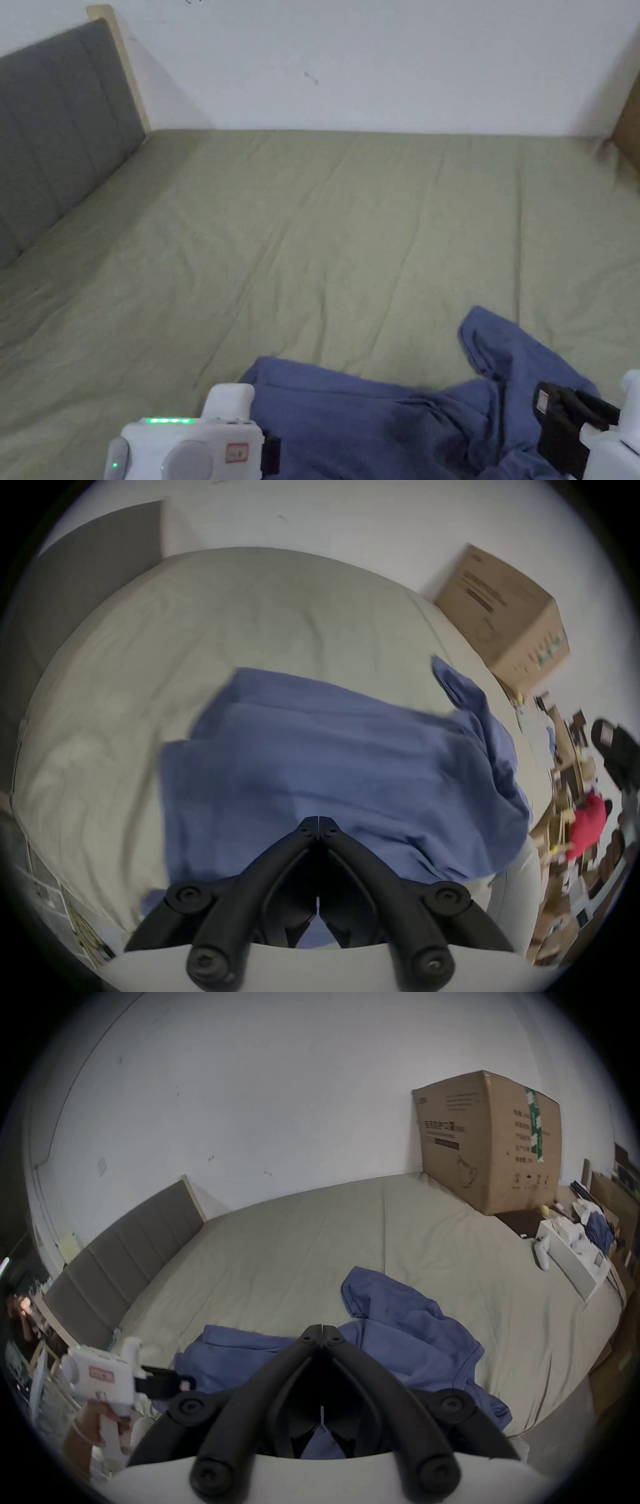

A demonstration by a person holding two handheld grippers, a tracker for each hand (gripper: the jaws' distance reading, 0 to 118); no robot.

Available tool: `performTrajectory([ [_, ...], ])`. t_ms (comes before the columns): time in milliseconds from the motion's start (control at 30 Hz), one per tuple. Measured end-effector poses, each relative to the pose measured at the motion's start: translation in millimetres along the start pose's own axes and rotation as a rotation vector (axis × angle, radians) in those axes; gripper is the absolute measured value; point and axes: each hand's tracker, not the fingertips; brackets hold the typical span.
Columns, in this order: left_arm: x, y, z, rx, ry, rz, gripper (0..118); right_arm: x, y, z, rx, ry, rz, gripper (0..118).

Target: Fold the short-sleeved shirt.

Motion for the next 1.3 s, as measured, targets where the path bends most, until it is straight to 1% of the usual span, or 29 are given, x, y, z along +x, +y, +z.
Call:
performTrajectory([
  [33,-5.1,12.1,0.7,0.017,0.021,0.019,6,-2.1,-0.1,-4.2,-0.006,0.002,-0.001,0],
  [67,-9.0,22.6,-0.4,0.024,0.041,0.030,19,-3.6,0.3,-8.0,-0.017,0.005,-0.008,0],
  [133,-10.7,48.6,-6.8,0.015,0.054,0.017,64,-5.8,-0.6,-13.5,-0.036,0.025,-0.047,0],
  [167,-11.6,64.4,-11.8,0.018,0.064,0.003,84,-6.5,-1.3,-15.3,-0.041,0.039,-0.057,0],
  [200,-10.0,79.8,-19.8,0.018,0.075,-0.024,97,-7.9,-2.0,-17.5,-0.047,0.042,-0.057,0],
  [267,-4.8,106.1,-36.6,0.018,0.101,-0.045,98,-11.3,-5.5,-22.2,-0.061,0.030,-0.029,0],
  [333,-2.3,131.9,-60.7,-0.024,0.125,-0.046,98,-12.8,-8.6,-27.5,-0.080,0.010,-0.001,0],
  [467,2.9,143.7,-112.9,-0.206,0.139,-0.030,97,-7.3,-13.1,-32.9,-0.115,0.018,-0.037,0],
  [500,4.0,137.3,-125.7,-0.255,0.161,-0.013,87,-5.8,-13.9,-33.8,-0.120,0.014,-0.041,0],
  [533,8.9,129.5,-134.0,-0.254,0.253,-0.051,73,-3.8,-14.9,-33.9,-0.125,0.009,-0.040,0],
  [567,13.3,122.7,-126.9,-0.155,0.237,-0.102,70,-1.8,-15.6,-34.1,-0.129,0.001,-0.034,0],
  [600,20.1,120.6,-122.8,-0.148,0.260,-0.085,66,0.6,-16.0,-34.4,-0.131,-0.008,-0.030,0],
  [633,26.3,119.8,-118.3,-0.135,0.271,-0.103,55,4.1,-16.5,-34.8,-0.134,-0.017,-0.031,0],
  [667,30.0,118.9,-117.6,-0.128,0.309,-0.148,39,7.6,-17.4,-35.1,-0.136,-0.022,-0.036,0],
  [700,24.9,117.7,-111.8,-0.127,0.292,-0.165,5,13.3,-18.5,-35.9,-0.142,-0.025,-0.049,0],
  [733,22.6,117.6,-113.9,-0.122,0.320,-0.149,1,19.3,-19.9,-36.2,-0.146,-0.028,-0.066,0],
  [767,17.9,118.4,-115.0,-0.138,0.266,-0.088,1,26.1,-21.3,-35.5,-0.150,-0.031,-0.085,0],
  [833,8.9,123.3,-105.1,-0.128,0.241,-0.015,1,42.7,-23.4,-30.0,-0.154,-0.040,-0.134,0],
  [900,8.6,124.4,-90.7,-0.102,0.217,-0.001,1,63.0,-20.1,-25.9,-0.148,-0.036,-0.140,0],
  [967,6.4,123.3,-75.9,-0.080,0.200,0.000,1,82.6,-10.6,-28.3,-0.161,-0.053,-0.117,0],
  [1000,6.0,121.7,-68.0,-0.064,0.185,-0.001,1,93.0,-6.2,-31.5,-0.156,-0.062,-0.109,5],
  [1033,5.8,120.1,-60.0,-0.046,0.176,0.003,1,104.1,-0.4,-37.0,-0.157,-0.070,-0.103,18],
  [1067,5.6,118.4,-51.6,-0.034,0.167,0.005,1,115.4,7.6,-44.9,-0.177,-0.079,-0.090,40],
  [1100,5.7,115.4,-40.3,-0.026,0.155,0.001,1,127.8,15.6,-55.5,-0.199,-0.073,-0.085,80],
  [1133,5.5,113.6,-32.4,-0.010,0.143,0.003,1,137.1,22.3,-67.3,-0.238,-0.069,-0.070,96],
  [1167,5.6,112.0,-24.8,0.003,0.140,0.001,1,145.6,29.0,-79.2,-0.237,-0.076,-0.060,100],
  [1200,5.7,110.8,-17.5,0.013,0.140,-0.004,1,154.2,35.2,-92.2,-0.227,-0.071,-0.053,98],
  [1267,4.6,109.6,-5.6,0.037,0.143,-0.012,1,165.2,50.1,-122.5,-0.278,-0.126,-0.002,98],
  [1300,4.3,109.5,-0.7,0.041,0.149,-0.009,1,172.0,55.3,-142.1,-0.307,-0.125,0.027,98],
])
